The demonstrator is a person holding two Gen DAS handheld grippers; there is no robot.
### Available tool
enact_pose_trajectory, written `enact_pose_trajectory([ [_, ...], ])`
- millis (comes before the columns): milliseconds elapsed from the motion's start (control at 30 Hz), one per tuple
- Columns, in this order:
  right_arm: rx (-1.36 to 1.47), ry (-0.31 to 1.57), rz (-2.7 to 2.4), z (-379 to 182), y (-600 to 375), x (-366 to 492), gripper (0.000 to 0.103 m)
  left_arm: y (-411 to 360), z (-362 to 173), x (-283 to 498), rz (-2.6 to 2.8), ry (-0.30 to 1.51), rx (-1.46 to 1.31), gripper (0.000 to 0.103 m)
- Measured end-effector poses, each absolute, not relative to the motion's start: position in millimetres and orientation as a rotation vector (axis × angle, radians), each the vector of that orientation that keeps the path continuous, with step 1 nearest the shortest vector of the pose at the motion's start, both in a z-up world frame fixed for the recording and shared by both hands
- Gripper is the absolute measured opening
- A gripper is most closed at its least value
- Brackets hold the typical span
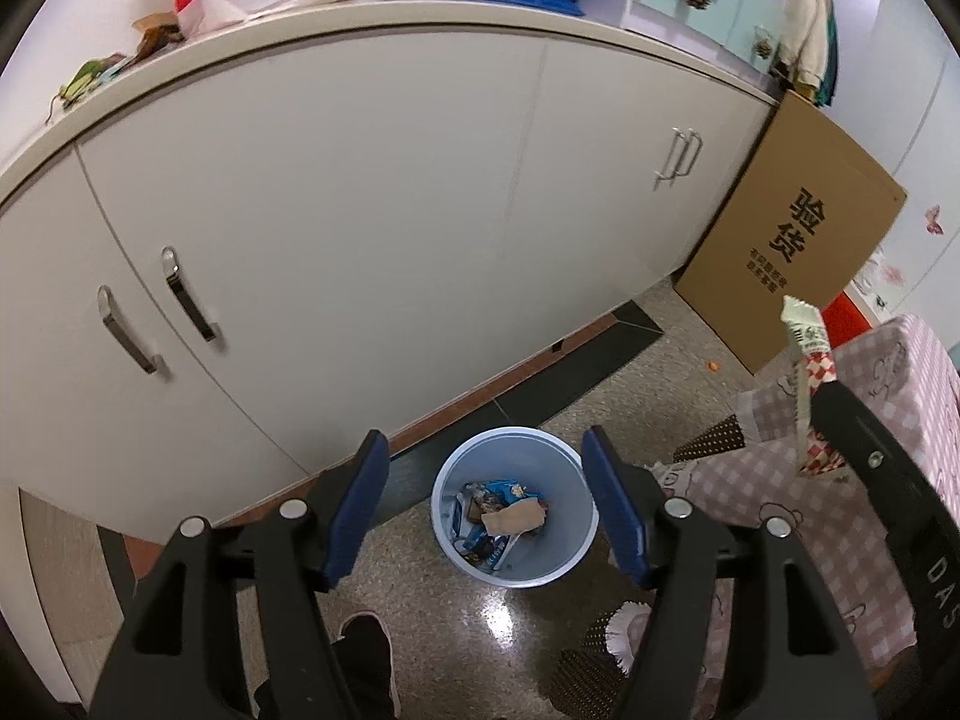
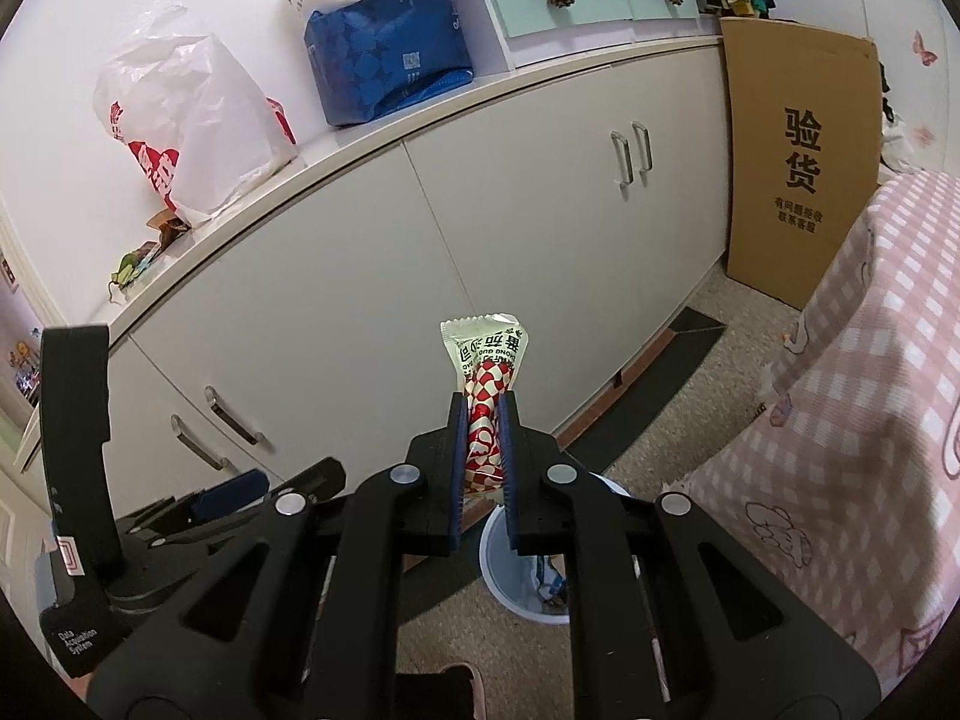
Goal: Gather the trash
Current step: 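Open the right tool to drop the candy stick into the bin, then move both open tools back over the table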
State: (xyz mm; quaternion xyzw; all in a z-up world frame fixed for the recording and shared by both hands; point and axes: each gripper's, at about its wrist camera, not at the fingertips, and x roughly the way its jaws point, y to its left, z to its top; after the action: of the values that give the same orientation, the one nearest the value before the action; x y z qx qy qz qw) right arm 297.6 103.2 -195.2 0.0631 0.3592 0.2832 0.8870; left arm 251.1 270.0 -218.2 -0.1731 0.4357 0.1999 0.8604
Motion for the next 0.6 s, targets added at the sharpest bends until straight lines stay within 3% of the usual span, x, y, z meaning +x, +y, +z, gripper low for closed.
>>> enact_pose_trajectory([
  [67,0.143,0.740,0.593,-197.4,104.7,301.2,0.013,274.7,-221.1,249.9,0.434,0.915,-0.377,0.066],
  [100,0.148,0.742,0.594,-199.2,105.8,303.5,0.023,276.1,-221.9,249.6,0.439,0.915,-0.379,0.066],
  [133,0.158,0.748,0.596,-202.3,107.0,306.4,0.037,277.6,-223.3,249.8,0.448,0.918,-0.382,0.066],
  [167,0.166,0.752,0.589,-206.0,107.3,308.9,0.070,278.8,-224.7,249.7,0.450,0.923,-0.382,0.066],
  [600,0.138,0.729,0.524,-196.2,85.7,299.8,0.072,266.2,-213.5,246.0,0.423,0.920,-0.367,0.066],
])
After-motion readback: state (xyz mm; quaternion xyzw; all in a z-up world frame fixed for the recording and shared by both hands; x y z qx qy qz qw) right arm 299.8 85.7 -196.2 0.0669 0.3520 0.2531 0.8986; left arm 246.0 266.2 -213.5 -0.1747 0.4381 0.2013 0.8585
